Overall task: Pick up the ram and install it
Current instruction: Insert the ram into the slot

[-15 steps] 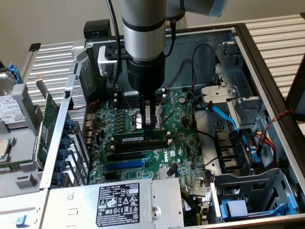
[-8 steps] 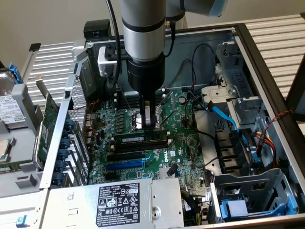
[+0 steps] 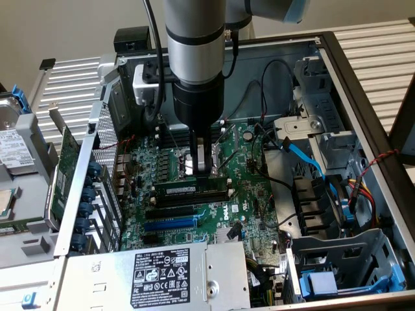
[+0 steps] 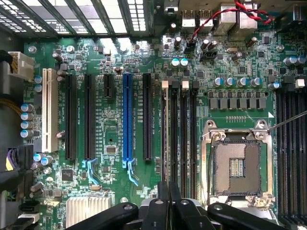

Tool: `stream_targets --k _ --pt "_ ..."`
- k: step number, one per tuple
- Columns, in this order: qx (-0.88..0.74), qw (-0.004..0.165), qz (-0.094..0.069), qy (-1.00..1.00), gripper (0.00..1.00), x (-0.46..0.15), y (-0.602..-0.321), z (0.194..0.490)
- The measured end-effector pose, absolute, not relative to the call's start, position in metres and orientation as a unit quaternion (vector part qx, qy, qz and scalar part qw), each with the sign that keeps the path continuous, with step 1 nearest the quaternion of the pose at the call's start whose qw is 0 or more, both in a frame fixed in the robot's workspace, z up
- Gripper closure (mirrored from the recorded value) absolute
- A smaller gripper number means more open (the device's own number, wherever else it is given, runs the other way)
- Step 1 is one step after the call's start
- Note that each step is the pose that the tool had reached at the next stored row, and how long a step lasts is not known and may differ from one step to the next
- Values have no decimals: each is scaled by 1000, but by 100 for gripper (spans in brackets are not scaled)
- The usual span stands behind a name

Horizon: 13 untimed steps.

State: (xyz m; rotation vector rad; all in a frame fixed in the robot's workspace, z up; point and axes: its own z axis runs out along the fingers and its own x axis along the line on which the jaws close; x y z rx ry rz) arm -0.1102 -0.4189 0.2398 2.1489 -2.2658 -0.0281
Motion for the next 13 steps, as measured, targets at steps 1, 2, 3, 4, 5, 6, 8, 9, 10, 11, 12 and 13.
stream_targets --k 1,2,3,4,5,6,8,9,10,11,12,13 --pt "688 9 -9 -726 88 -110 -419 240" --pt "688 9 -8 -726 88 -111 -419 240" --pt "688 8 -8 -725 88 -111 -419 240" --pt "688 8 -8 -725 88 -111 -419 239" --pt "688 8 -8 -725 88 -111 -419 239" --pt "688 8 -8 -725 88 -111 -419 239" --pt "688 8 -7 -725 88 -111 -419 239" --pt "688 8 -7 -725 88 -111 -419 239" --pt "688 8 -7 -725 88 -111 -419 238" --pt "688 8 -7 -725 88 -111 -419 238" --pt "688 8 -7 -725 88 -111 -419 238" --pt "688 8 -7 -726 88 -111 -419 238"
